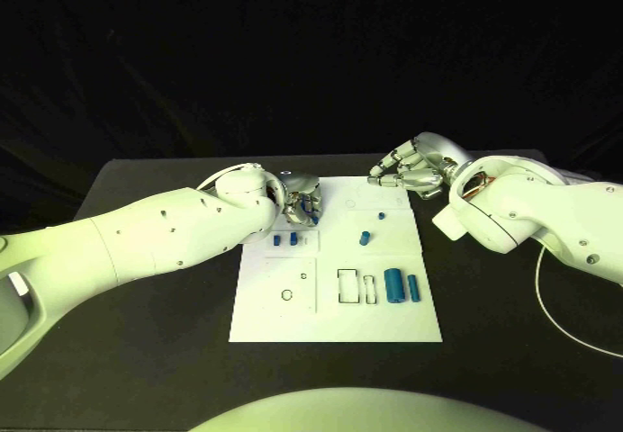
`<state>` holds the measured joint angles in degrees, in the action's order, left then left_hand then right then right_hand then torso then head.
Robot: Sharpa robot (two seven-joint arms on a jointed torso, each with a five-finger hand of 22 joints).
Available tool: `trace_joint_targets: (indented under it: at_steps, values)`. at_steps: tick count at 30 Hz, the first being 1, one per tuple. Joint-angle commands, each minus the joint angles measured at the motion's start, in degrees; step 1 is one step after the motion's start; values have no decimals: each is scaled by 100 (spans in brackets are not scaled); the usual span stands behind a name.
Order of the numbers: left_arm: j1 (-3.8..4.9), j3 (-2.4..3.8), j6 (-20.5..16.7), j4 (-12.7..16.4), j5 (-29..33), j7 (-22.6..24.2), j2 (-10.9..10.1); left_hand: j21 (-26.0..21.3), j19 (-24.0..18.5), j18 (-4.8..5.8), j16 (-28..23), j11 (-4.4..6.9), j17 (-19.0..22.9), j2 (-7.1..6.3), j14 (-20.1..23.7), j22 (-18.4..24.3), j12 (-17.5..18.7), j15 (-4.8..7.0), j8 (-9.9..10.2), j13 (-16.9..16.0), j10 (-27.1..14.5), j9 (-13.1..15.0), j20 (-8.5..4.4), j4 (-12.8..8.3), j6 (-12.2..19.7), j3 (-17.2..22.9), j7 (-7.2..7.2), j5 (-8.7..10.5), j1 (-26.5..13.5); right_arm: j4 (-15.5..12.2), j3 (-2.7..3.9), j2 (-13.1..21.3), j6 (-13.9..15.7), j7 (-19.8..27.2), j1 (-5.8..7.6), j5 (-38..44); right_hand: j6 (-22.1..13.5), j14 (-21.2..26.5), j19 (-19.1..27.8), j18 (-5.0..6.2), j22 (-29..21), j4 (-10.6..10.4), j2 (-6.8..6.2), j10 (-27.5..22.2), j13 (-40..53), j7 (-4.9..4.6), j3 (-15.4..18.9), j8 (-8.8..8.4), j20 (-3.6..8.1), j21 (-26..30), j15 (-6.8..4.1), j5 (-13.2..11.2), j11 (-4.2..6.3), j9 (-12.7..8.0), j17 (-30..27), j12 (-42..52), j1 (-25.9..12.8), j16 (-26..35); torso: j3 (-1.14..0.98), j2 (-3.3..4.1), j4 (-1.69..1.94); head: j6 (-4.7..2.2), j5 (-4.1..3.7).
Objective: Assemble the parts on the task board
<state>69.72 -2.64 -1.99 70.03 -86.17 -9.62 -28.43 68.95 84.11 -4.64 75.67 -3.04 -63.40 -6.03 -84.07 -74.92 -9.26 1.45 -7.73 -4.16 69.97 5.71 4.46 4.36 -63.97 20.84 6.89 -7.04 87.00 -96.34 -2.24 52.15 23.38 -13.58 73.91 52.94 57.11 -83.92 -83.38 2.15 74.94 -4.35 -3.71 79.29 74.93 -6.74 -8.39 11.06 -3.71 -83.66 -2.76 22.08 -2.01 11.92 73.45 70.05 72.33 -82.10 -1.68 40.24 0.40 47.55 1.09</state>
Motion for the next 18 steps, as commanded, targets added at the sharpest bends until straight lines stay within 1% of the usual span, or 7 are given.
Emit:
trace_joint_targets:
  at_steps: [1,2,6,10,11,14,18]
  values:
    - [-37,-18,-122,-7,95,31,4,63,167,65,-16,-3,63,-36,-146,-495,46,31,-26,-18,113,10,-48,-77,-109,209,9,-14,10,-10,0,-8,-97,28,-3,32,-29,-310,16,84,153,-6,10,-28,6,-12,-13,34,-14,15,48,24,9,6,9,3,44,32,1,3,-4,-8,-8]
    - [-39,-17,-169,-4,111,38,-4,69,166,67,-11,-5,87,-57,-145,-505,85,36,-9,-21,156,4,-48,-118,-144,318,8,-12,-45,-9,0,-8,-98,28,-3,32,-28,-310,16,84,152,-7,12,-27,7,-12,-14,35,-13,16,48,34,9,8,8,5,45,33,3,5,-6,-10,-16]
    - [-48,10,-333,25,237,63,-54,103,171,72,-4,2,133,-110,-141,-534,150,31,20,-29,219,-6,-52,-207,-196,485,20,-17,-131,-5,0,-9,-103,28,-3,32,-27,-311,16,84,152,-8,13,-26,7,-11,-15,37,-13,16,47,43,10,9,9,4,46,33,2,3,-8,-8,-34]
    - [-51,27,-514,90,449,86,-146,109,170,72,5,-4,175,-157,-135,-548,219,26,58,-37,259,-19,-50,-278,-226,624,29,-64,-248,-1,0,-5,-108,27,-3,33,-26,-311,16,84,153,-9,13,-26,7,-10,-16,39,-13,16,47,57,11,11,9,4,48,33,0,-7,0,-14,-50]
    - [-51,31,-549,124,514,90,-183,108,170,72,5,-5,179,-160,-135,-548,222,25,60,-38,260,-19,-49,-280,-227,629,29,-66,-254,1,0,-4,-110,26,-3,33,-26,-311,16,84,153,-9,14,-26,7,-10,-16,39,-13,16,47,62,11,12,9,4,48,33,-2,-8,3,-15,-52]
    - [-52,42,-592,235,684,77,-296,105,168,71,11,-9,201,-195,-131,-553,264,20,82,-41,269,-26,-45,-292,-238,664,33,-63,-356,14,0,2,-105,29,-4,33,-25,-312,16,84,151,-10,13,-24,9,-10,-16,40,-13,17,46,71,11,13,11,6,49,32,3,-8,13,-31,-76]
    - [-51,95,-615,406,849,47,-479,97,166,70,16,-11,221,-213,-129,-554,299,17,101,-43,275,-32,-41,-277,-245,657,31,-15,-463,42,0,14,-101,29,-4,33,-25,-312,16,85,151,-10,13,-23,10,-10,-17,41,-12,17,46,76,11,13,12,7,49,32,7,-6,21,-25,-74]
